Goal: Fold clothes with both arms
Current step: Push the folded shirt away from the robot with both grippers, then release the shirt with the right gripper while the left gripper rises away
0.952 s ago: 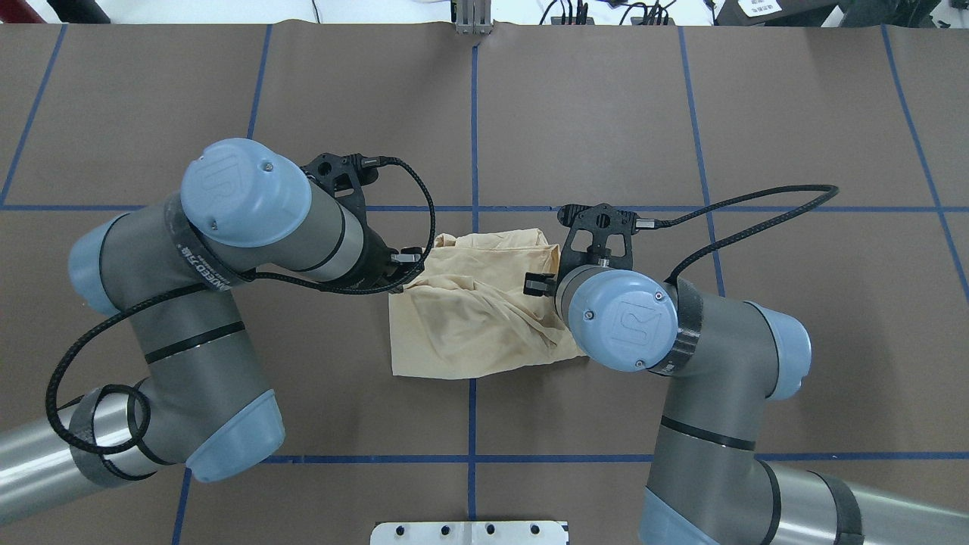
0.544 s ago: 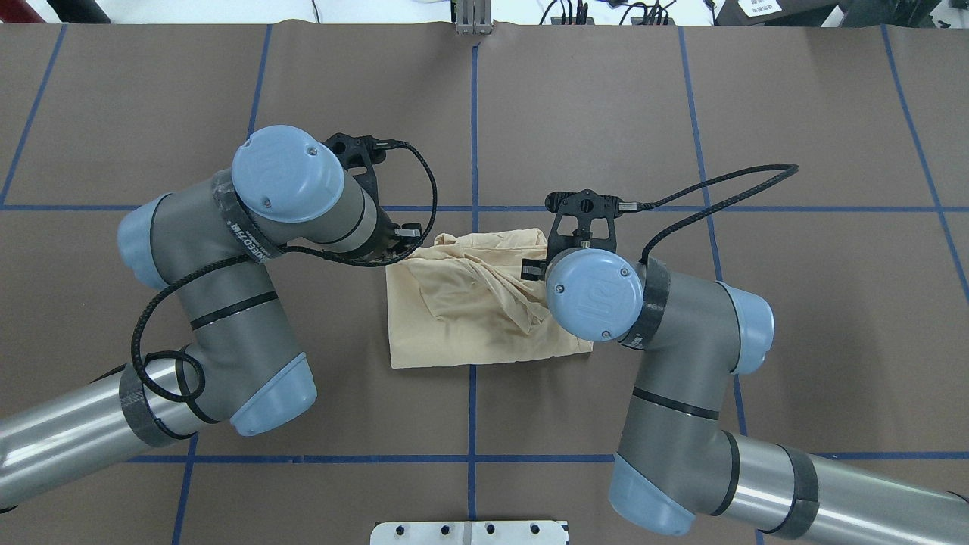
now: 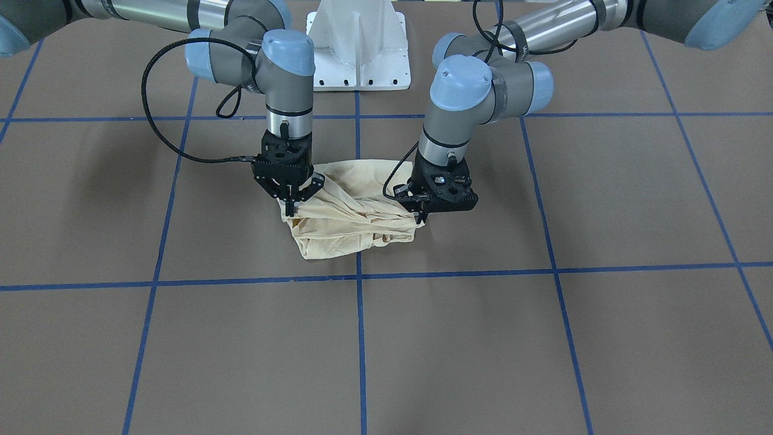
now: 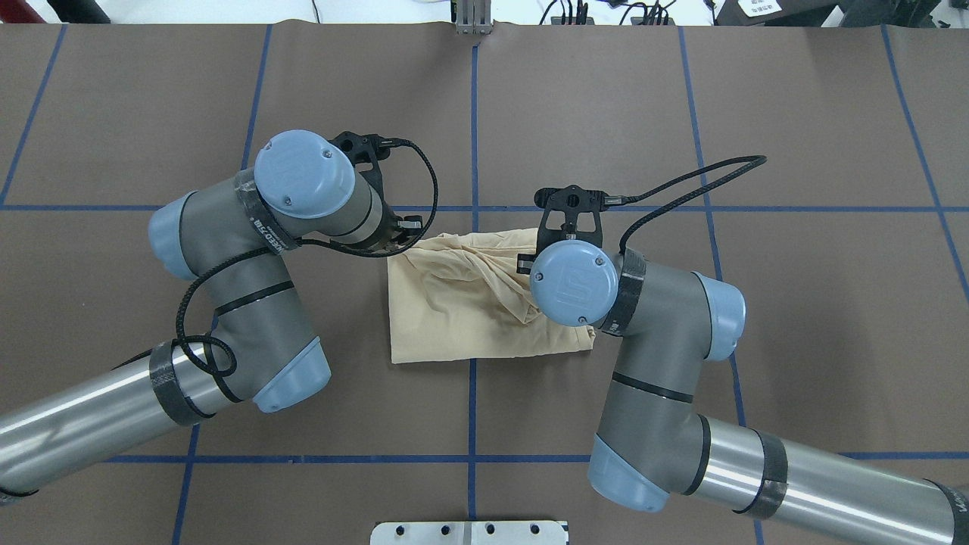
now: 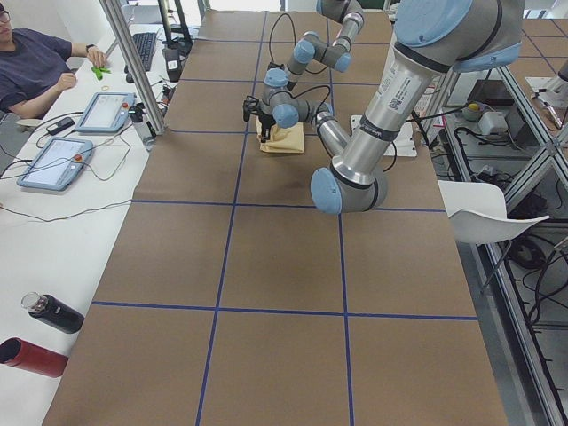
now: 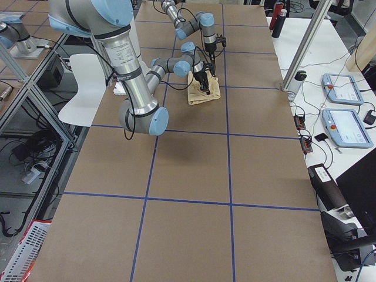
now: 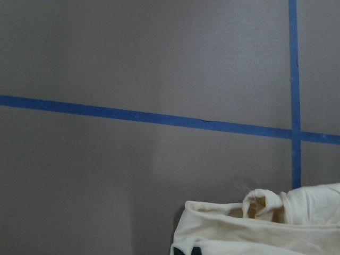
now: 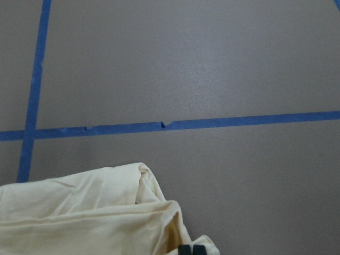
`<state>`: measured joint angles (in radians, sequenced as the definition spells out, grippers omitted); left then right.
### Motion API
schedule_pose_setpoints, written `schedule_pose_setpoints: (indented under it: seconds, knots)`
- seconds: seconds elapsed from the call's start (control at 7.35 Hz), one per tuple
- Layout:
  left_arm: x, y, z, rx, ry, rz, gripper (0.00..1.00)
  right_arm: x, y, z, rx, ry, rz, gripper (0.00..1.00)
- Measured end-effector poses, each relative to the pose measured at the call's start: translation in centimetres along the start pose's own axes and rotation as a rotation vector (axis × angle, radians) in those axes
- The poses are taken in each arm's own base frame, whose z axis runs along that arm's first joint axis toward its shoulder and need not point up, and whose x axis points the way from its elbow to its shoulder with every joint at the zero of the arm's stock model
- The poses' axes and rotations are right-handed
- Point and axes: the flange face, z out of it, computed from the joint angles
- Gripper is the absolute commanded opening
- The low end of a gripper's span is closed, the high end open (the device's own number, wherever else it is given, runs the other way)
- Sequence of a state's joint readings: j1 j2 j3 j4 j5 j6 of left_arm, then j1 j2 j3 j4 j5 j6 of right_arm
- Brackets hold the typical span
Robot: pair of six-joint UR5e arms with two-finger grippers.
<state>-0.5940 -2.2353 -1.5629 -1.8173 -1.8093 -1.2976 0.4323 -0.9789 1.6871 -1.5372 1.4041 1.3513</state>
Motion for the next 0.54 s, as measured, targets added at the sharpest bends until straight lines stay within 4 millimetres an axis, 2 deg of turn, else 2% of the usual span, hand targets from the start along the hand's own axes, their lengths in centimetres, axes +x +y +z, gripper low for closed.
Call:
schedule_pose_setpoints:
  seconds: [0.14, 0.27, 0.41, 0.54]
  knots:
    - [-0.1, -0.5, -0.2, 0.007, 0.009, 0.011, 1.00, 0.0, -1.1, 0.2, -0.023, -0.020, 0.014, 1.00]
    - [-0.5, -1.3, -1.2, 0.013, 0.022, 0.054, 1.00, -0.3, -2.8, -0.5, -0.080, -0.056, 0.036, 1.00]
    - [-2.0, -2.2, -2.5, 0.005, 0.034, 0.123, 1.00, -1.0, -4.2, -1.9, -0.134, -0.094, 0.053, 1.00]
    - [-4.3, -3.1, -3.5, -0.013, 0.042, 0.191, 1.00, -2.1, -4.8, -3.3, -0.164, -0.106, 0.061, 1.00]
